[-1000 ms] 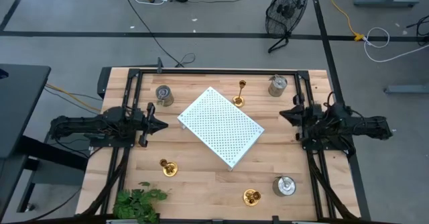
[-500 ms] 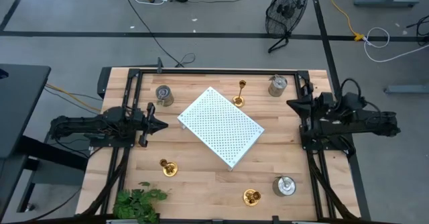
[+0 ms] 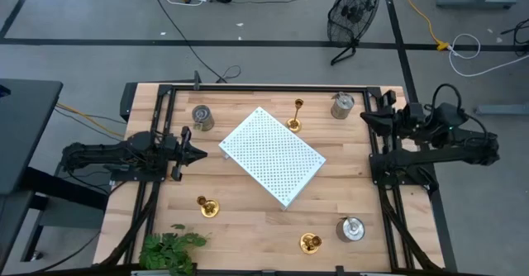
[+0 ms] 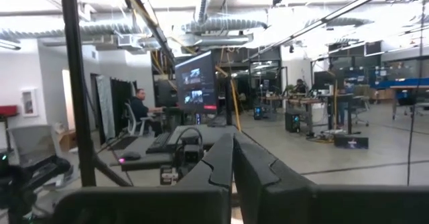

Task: Pick & Place candle stick holders
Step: Put the top right scented candle on the shelf

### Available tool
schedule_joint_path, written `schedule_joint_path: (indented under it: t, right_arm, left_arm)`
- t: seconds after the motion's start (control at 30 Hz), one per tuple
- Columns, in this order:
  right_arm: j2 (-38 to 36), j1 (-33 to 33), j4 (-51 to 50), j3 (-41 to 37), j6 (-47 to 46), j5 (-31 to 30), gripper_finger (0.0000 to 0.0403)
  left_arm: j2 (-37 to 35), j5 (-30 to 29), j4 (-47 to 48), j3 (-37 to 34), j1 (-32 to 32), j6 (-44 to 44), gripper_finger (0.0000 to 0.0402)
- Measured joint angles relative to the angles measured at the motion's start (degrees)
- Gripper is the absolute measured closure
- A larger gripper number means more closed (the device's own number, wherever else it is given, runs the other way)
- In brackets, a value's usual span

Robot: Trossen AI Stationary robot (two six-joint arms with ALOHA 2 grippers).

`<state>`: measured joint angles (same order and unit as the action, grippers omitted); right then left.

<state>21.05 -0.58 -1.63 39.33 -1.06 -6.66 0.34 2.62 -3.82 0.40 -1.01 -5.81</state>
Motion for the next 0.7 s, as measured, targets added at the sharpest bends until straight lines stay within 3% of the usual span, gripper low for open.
schedule_joint_path:
  t: [0.7]
  right_arm:
    - [9.29,0.02,-9.67,16.22,0.44,-0.45,0.0385]
  left_arm:
    - [0.02,-0.01,-0.01,0.00,0.00,0.00,0.0376]
